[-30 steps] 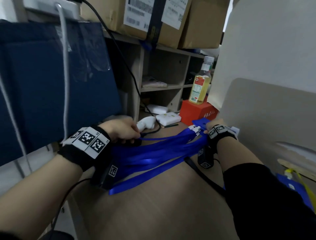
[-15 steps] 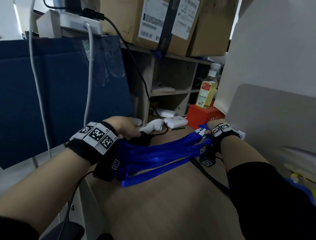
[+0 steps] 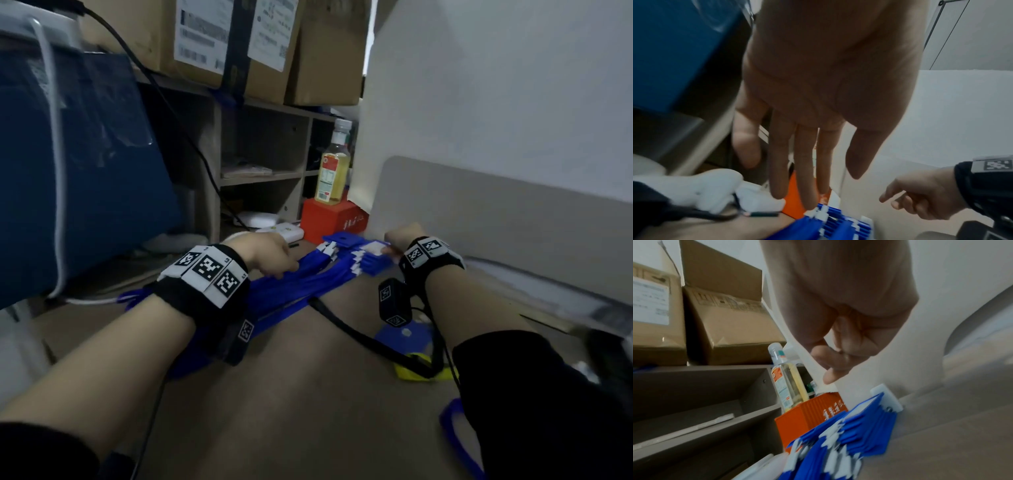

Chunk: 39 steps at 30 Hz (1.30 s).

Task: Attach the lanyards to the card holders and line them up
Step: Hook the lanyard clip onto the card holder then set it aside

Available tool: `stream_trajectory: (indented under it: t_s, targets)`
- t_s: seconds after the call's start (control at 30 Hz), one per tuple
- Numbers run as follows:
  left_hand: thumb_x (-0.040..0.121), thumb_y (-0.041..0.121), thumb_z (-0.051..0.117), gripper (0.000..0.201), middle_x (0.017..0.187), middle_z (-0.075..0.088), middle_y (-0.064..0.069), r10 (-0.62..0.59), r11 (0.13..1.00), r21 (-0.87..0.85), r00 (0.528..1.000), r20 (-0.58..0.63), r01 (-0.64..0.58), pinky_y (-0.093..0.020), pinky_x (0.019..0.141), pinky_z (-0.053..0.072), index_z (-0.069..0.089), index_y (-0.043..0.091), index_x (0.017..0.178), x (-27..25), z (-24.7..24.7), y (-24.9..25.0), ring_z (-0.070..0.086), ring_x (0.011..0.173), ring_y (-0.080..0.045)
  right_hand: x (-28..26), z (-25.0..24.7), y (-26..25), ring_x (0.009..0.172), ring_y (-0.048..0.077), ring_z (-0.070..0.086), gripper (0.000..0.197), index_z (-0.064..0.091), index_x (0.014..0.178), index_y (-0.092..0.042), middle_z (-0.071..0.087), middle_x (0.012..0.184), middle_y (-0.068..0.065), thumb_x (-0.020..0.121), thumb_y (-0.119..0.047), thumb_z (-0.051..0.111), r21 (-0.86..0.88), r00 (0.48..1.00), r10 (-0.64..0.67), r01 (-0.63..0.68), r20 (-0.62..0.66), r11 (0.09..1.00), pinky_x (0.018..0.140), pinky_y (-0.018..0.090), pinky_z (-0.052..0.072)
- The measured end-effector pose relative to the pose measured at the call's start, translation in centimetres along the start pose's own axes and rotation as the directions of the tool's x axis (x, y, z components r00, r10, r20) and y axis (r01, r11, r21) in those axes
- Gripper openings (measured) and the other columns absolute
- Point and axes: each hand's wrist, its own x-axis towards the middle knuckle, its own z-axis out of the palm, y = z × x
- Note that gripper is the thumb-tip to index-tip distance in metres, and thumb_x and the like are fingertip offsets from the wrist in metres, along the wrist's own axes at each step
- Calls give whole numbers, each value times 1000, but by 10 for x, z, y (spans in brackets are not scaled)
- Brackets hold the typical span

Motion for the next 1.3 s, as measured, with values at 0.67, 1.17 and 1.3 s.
stream_trajectory:
  t_s: [0.67, 1.17, 1.3]
  targets:
    - [97, 39, 49, 26, 95, 69, 6, 473, 878, -222, 835, 280, -423, -25, 63, 44, 62, 19, 107, 40, 92, 179, 63, 90, -13, -75, -187, 141, 36, 2, 56, 26, 55, 77, -8, 61, 62, 4, 98, -3, 40, -191, 923, 384, -375, 13, 907, 35, 9, 37]
    - [96, 34, 51, 26, 98, 69, 1, 468, 880, -279, 800, 375, -384, -32, 73, 47, 60, 16, 112, 81, 113, 223, 65, 99, -19, -32, -120, 144, 111, 29, 62, 74, 56, 122, 1, 64, 121, 16, 62, -27, 90, -517, 904, 400, -272, 152, 812, 95, 35, 48]
    - [97, 32, 50, 27, 91, 66, 5, 463, 881, -294, 801, 379, -371, -32, 74, 47, 57, 17, 118, 79, 114, 224, 64, 91, -16, -28, -127, 149, 120, 35, 55, 103, 53, 129, 2, 58, 127, 23, 46, -41, 94, -521, 861, 481, -338, 166, 784, 106, 46, 41]
